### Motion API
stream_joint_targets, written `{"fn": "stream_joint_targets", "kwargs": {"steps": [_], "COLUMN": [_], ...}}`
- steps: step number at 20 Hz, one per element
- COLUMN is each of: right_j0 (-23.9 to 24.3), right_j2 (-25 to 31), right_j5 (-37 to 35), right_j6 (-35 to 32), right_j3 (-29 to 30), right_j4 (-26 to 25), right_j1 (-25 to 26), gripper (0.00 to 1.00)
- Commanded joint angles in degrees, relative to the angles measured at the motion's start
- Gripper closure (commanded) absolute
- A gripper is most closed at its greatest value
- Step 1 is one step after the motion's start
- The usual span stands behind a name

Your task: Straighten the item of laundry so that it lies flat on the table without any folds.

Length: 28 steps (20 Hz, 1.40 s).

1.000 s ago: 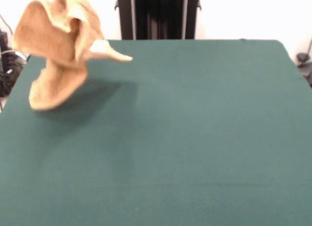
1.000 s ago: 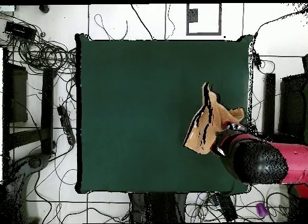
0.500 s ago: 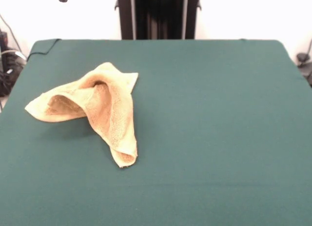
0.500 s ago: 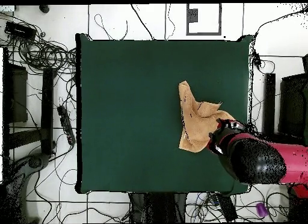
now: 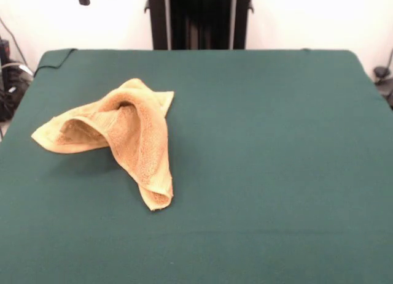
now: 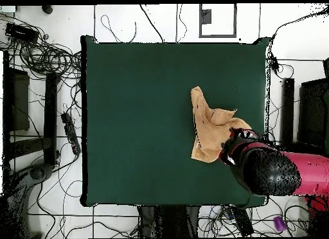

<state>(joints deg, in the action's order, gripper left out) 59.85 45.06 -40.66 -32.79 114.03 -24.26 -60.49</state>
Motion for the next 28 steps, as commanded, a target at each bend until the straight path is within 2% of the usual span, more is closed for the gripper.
{"fn": "stream_joint_targets", "kwargs": {"steps": [1,5,10,21,28], "right_j0": [-5.7,-7.9,-9.2,-11.7,-12.5], "right_j2": [-3.8,-6.8,-8.7,-11.5,-12.7], "right_j5": [1.9,6.2,8.8,10.5,11.4], "right_j6": [-13.3,-14.6,-14.9,-13.0,-12.9], "right_j3": [6.3,6.1,6.5,4.1,3.8], "right_j4": [0.3,-0.7,-0.3,0.0,0.0], "right_j1": [4.4,9.0,9.7,14.3,15.4], "gripper": [0.00,0.00,0.00,0.00,0.00]}}
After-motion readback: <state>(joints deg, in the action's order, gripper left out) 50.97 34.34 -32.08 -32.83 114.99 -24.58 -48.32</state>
